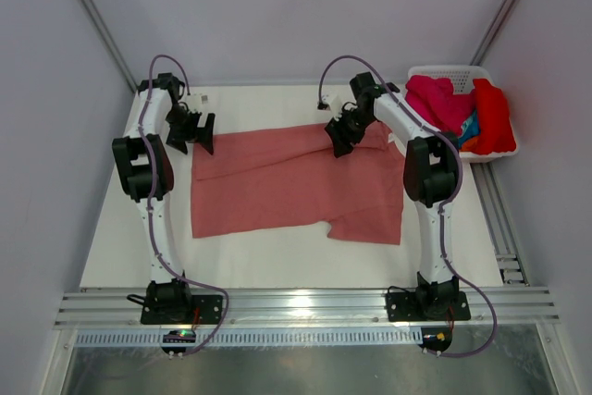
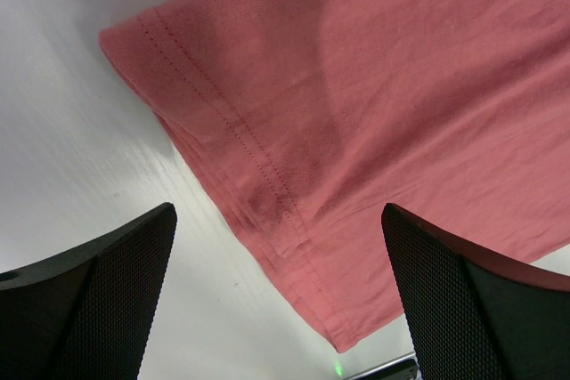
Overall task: Fold and stack the t-shirts
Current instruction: Fold the tshirt
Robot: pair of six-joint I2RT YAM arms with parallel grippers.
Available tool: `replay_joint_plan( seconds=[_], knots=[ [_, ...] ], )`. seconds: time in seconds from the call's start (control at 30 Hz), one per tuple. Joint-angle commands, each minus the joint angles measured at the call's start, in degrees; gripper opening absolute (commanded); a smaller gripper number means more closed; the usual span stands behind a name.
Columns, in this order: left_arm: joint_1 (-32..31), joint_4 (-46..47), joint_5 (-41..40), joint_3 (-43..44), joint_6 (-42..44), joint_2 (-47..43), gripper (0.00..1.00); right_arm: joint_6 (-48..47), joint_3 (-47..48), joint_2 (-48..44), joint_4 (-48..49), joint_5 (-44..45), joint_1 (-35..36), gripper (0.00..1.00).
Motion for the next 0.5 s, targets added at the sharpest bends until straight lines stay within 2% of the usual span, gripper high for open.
replay_joint_plan(
  seconds=[0.0,0.47],
  knots=[
    [-0.22,0.73,1.34,0.25,-0.75,0.07,0.99,-0.36,0.6,0.49,1.69,0.23,0.38,0.61],
    [-0.22,1.17,1.6,0.25,-1.01,0.16,0.99,1.49,0.78,2.43,2.31,3.13,0.38,0.61]
  ],
)
